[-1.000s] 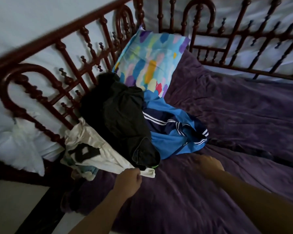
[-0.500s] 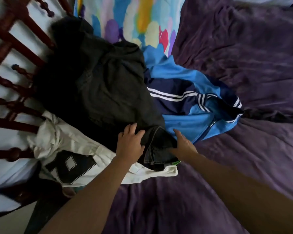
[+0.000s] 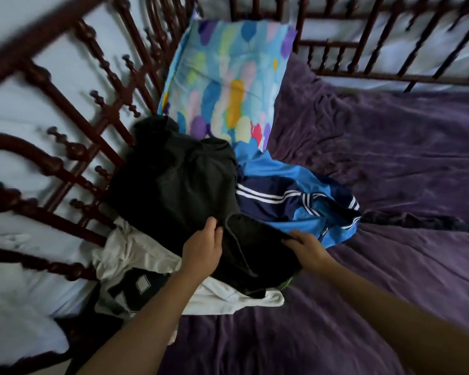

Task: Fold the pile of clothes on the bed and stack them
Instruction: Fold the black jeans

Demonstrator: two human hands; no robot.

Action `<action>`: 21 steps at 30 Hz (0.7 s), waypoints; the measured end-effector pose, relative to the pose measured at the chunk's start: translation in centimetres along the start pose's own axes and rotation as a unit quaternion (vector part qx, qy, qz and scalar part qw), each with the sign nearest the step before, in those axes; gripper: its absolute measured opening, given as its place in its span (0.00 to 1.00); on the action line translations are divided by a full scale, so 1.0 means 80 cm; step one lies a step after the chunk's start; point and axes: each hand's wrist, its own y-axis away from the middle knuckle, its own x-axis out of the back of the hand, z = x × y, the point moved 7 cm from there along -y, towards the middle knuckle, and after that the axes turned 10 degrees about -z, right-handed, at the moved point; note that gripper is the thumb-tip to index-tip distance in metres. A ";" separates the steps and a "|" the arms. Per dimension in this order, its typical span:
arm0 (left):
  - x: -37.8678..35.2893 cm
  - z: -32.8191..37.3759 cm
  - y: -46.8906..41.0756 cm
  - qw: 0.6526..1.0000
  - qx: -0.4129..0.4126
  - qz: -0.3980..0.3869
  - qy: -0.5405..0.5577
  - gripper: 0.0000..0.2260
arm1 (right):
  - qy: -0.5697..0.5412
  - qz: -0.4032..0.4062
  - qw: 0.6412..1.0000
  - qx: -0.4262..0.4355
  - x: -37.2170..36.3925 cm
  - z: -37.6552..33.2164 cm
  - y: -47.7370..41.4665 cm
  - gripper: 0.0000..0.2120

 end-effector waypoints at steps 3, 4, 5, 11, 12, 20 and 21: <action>0.068 0.042 0.028 0.998 -0.023 0.009 0.056 0.15 | -0.141 0.017 0.989 0.052 0.021 -0.064 0.032 0.07; 0.090 0.057 0.042 0.997 -0.033 -0.001 0.076 0.21 | -0.172 0.024 0.983 0.066 0.030 -0.082 0.046 0.08; 0.111 0.073 0.058 0.995 -0.045 -0.018 0.087 0.27 | -0.193 0.030 0.978 0.079 0.040 -0.101 0.062 0.08; 0.216 0.171 0.152 0.973 -0.158 0.065 -0.152 0.35 | -0.233 -0.023 0.955 0.180 0.098 -0.226 0.189 0.10; 0.238 0.188 0.166 0.968 -0.175 0.110 -0.142 0.29 | -0.241 -0.050 0.950 0.192 0.103 -0.243 0.214 0.12; 0.408 0.310 0.273 0.913 -0.261 0.311 0.031 0.04 | -0.307 -0.201 0.867 0.337 0.158 -0.344 0.375 0.18; 0.418 0.318 0.277 0.913 -0.257 0.313 0.054 0.04 | -0.304 -0.218 0.853 0.364 0.161 -0.347 0.386 0.21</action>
